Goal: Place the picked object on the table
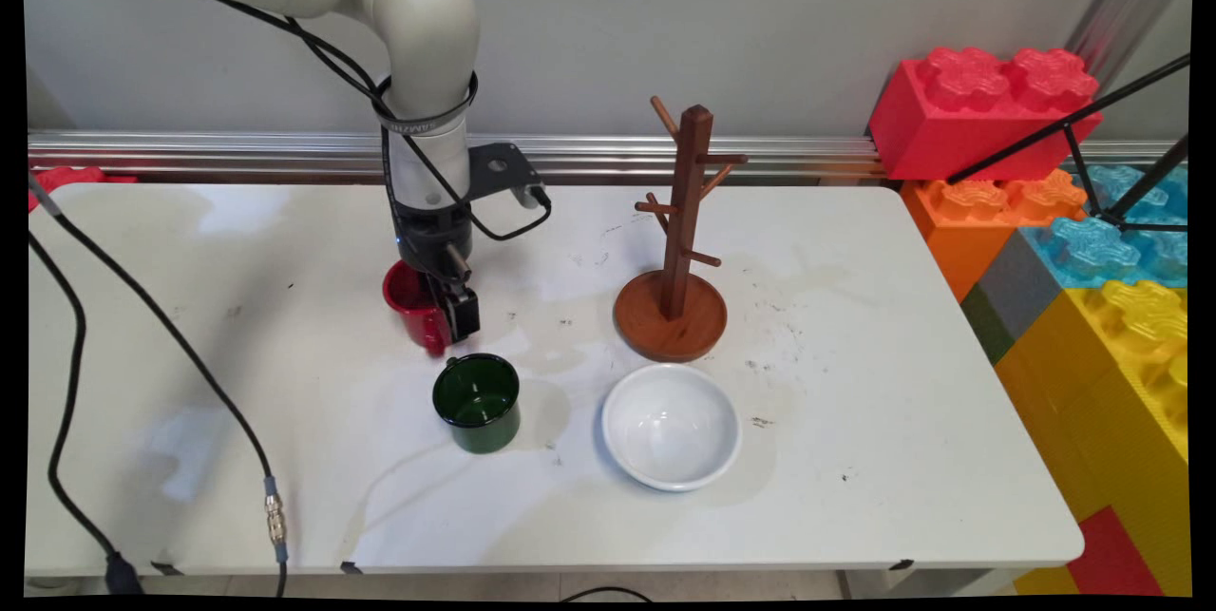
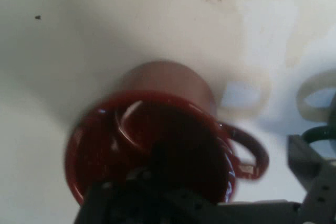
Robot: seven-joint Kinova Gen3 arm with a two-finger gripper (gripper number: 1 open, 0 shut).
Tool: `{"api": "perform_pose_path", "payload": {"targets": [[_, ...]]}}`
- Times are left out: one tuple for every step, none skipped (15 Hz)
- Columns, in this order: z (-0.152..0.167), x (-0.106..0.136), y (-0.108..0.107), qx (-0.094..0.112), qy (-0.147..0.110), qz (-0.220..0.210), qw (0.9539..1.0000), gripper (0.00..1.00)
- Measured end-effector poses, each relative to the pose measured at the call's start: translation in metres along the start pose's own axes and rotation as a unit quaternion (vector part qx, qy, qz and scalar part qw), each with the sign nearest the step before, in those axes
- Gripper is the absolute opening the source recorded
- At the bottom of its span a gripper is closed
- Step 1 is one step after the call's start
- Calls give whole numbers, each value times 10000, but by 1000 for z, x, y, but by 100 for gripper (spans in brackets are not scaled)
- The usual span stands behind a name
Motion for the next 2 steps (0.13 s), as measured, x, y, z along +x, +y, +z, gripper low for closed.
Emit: {"api": "perform_pose_path", "payload": {"targets": [[0, 1, -1, 2, 26, -4, 10000, 100], [0, 2, -2, 7, 61, -12, 10000, 100]]}}
